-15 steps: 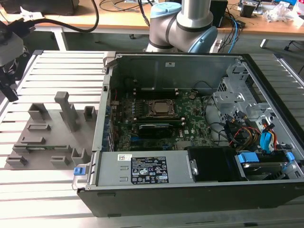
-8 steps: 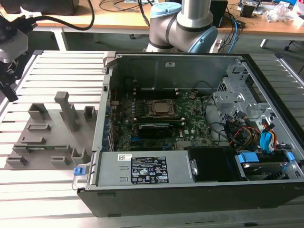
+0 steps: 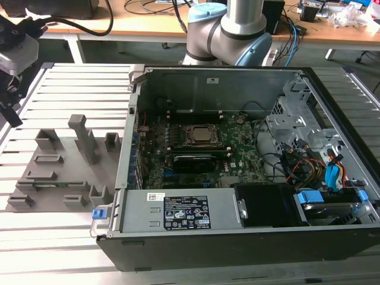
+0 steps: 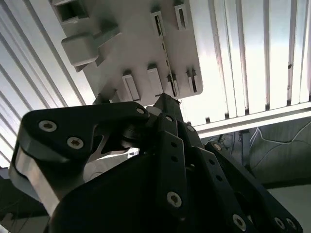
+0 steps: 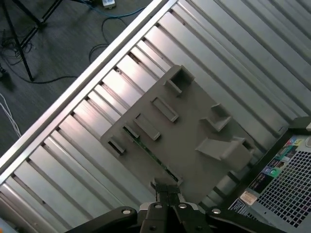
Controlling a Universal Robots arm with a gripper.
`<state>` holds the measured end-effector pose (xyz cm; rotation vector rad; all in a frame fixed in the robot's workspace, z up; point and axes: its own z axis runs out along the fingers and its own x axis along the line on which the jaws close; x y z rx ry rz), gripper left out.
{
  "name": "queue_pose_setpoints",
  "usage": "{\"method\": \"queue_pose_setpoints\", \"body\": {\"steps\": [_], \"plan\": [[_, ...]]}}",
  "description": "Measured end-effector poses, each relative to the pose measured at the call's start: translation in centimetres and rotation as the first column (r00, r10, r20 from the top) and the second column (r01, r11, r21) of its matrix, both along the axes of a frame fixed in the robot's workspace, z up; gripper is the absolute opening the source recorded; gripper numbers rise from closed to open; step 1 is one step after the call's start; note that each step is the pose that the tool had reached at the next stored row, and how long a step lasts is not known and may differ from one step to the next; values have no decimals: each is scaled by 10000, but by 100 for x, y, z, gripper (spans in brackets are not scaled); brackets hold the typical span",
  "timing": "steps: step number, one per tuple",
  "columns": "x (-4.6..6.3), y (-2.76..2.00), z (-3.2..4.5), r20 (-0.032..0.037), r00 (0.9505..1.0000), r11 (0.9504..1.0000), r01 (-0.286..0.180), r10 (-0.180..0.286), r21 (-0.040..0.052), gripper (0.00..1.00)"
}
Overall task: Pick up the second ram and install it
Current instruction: 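Pick up the second ram and move it above second insertion slot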
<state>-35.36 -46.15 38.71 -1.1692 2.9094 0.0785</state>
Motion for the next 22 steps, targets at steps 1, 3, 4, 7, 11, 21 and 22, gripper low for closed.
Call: {"method": "queue_pose_setpoints", "body": {"steps": [1, 3, 4, 7, 11, 21, 22], "plan": [[0, 0, 0, 0, 9999, 9999, -156, 156, 0, 11], [0, 0, 0, 1, 9991, 9991, -427, 427, 0, 11], [0, 0, 0, 0, 9984, 9984, -571, 571, -1, 11], [0, 0, 0, 0, 9958, 9958, -918, 918, 0, 11], [0, 0, 0, 0, 9906, 9906, -1365, 1365, -1, 11], [0, 0, 0, 1, 9645, 9645, -2642, 2642, 0, 11], [0, 0, 0, 0, 9615, 9615, -2748, 2748, -1, 11]]}}
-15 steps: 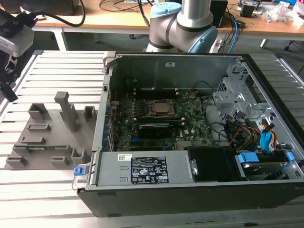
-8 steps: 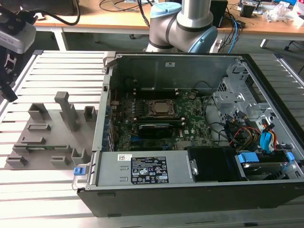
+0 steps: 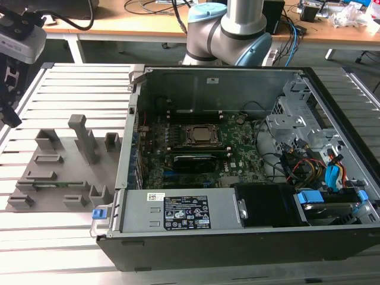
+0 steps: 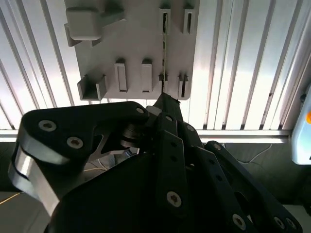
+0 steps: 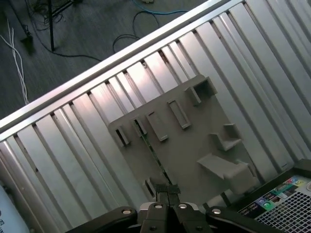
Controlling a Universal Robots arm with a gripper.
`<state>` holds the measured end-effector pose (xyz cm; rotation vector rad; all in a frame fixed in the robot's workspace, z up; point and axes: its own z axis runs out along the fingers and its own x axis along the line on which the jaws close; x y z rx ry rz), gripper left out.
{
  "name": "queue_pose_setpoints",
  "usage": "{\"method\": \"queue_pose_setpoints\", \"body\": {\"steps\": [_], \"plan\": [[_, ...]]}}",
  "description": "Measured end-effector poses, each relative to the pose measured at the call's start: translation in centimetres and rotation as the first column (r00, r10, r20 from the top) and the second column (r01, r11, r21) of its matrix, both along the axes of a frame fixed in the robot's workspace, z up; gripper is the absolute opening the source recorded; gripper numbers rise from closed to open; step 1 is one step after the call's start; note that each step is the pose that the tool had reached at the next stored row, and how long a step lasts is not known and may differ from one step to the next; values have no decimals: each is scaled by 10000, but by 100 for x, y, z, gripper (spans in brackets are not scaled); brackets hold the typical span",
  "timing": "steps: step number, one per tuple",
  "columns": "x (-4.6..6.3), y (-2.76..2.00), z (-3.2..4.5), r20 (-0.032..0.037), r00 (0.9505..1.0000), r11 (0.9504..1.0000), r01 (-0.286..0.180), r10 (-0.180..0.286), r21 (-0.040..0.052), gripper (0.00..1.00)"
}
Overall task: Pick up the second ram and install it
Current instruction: 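Pick up the second ram and move it above second insertion slot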
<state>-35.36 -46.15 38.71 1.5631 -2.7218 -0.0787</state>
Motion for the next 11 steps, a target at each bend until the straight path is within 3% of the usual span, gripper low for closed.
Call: {"method": "queue_pose_setpoints", "body": {"steps": [4, 11], "plan": [[0, 0, 0, 0, 9984, 9984, -561, 561, 0, 11], [0, 0, 0, 0, 9901, 9901, -1402, 1402, 0, 11]]}}
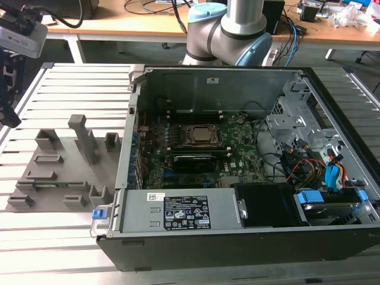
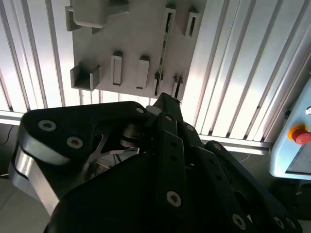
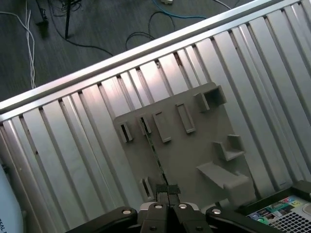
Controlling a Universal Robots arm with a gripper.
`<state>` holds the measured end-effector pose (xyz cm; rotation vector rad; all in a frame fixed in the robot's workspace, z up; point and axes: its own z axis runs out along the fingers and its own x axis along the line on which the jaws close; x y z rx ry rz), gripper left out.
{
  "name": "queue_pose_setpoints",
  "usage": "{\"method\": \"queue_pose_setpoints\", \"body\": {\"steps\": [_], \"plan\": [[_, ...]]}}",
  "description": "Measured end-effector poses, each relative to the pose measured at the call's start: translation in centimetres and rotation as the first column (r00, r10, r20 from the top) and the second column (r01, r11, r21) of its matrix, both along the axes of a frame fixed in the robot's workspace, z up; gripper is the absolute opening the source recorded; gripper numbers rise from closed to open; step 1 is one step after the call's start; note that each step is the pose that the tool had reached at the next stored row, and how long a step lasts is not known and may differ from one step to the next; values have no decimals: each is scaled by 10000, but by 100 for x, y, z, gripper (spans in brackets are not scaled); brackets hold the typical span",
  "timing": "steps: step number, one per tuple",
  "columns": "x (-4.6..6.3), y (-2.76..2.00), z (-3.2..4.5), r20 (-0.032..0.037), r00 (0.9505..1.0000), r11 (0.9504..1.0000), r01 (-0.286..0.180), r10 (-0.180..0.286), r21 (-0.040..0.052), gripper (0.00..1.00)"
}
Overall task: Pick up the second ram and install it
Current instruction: 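Pick up the second ram and move it above second insertion slot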
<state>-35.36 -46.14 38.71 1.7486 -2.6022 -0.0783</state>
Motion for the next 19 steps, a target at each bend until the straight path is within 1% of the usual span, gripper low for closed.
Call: {"method": "queue_pose_setpoints", "body": {"steps": [5, 8, 11, 14, 16, 18, 19], "plan": [[0, 0, 0, 0, 9988, 9988, -495, 495, 0, 11], [0, 0, 0, 0, 9959, 9959, -909, 909, 0, 11], [0, 0, 0, 1, 9903, 9903, -1390, 1390, 1, 11], [0, 0, 0, 0, 9866, 9866, -1630, 1630, 0, 11], [0, 0, 0, 0, 9813, 9813, -1926, 1926, 0, 11], [0, 0, 0, 0, 9790, 9790, -2038, 2038, 0, 11], [0, 0, 0, 0, 9767, 9767, -2147, 2147, 0, 11]]}}
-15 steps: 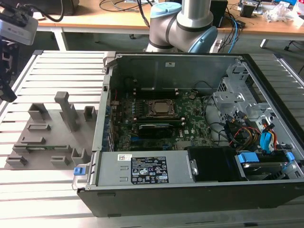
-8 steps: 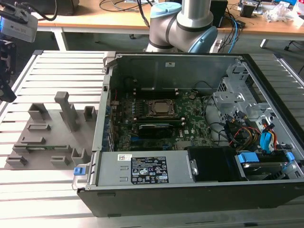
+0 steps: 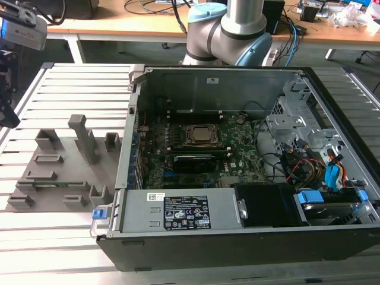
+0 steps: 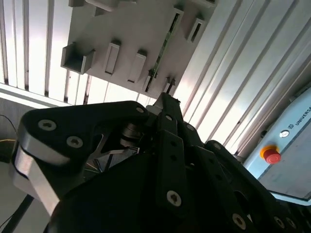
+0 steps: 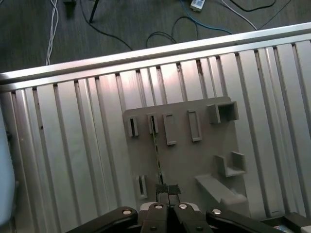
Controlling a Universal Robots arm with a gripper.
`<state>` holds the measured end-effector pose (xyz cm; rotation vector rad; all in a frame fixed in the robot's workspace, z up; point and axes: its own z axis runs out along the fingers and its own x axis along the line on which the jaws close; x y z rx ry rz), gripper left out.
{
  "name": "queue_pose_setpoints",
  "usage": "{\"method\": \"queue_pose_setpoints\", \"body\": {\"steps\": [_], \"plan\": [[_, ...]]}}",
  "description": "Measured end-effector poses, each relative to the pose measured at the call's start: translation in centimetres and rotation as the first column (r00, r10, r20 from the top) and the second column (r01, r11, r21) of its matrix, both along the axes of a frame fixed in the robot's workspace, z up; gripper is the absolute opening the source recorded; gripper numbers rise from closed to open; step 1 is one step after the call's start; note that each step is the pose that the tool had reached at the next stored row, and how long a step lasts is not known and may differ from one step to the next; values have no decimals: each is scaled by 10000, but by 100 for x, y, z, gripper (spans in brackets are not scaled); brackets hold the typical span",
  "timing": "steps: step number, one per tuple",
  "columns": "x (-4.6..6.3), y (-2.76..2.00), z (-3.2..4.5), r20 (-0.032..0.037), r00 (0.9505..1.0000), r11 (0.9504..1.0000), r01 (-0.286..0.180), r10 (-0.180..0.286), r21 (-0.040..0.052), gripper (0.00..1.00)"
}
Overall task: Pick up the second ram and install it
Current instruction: 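Pick up the second ram and move it above second insertion slot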
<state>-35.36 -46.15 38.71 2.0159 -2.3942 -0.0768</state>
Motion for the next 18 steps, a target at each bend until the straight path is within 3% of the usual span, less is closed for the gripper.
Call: {"method": "queue_pose_setpoints", "body": {"steps": [4, 8, 12, 13, 15, 18], "plan": [[0, 0, 0, 0, 9993, 9993, -384, 384, 0, 11], [0, 0, 0, 0, 9945, 9945, -1047, 1047, 0, 11], [0, 0, 0, 0, 9938, 9938, -1115, 1115, 0, 11], [0, 0, 0, 0, 9936, 9936, -1128, 1128, 1, 24], [0, 0, 0, 0, 9934, 9934, -1149, 1149, 0, 36], [0, 0, -24, 1, 9933, 9933, -1154, 1154, 0, 36]]}}
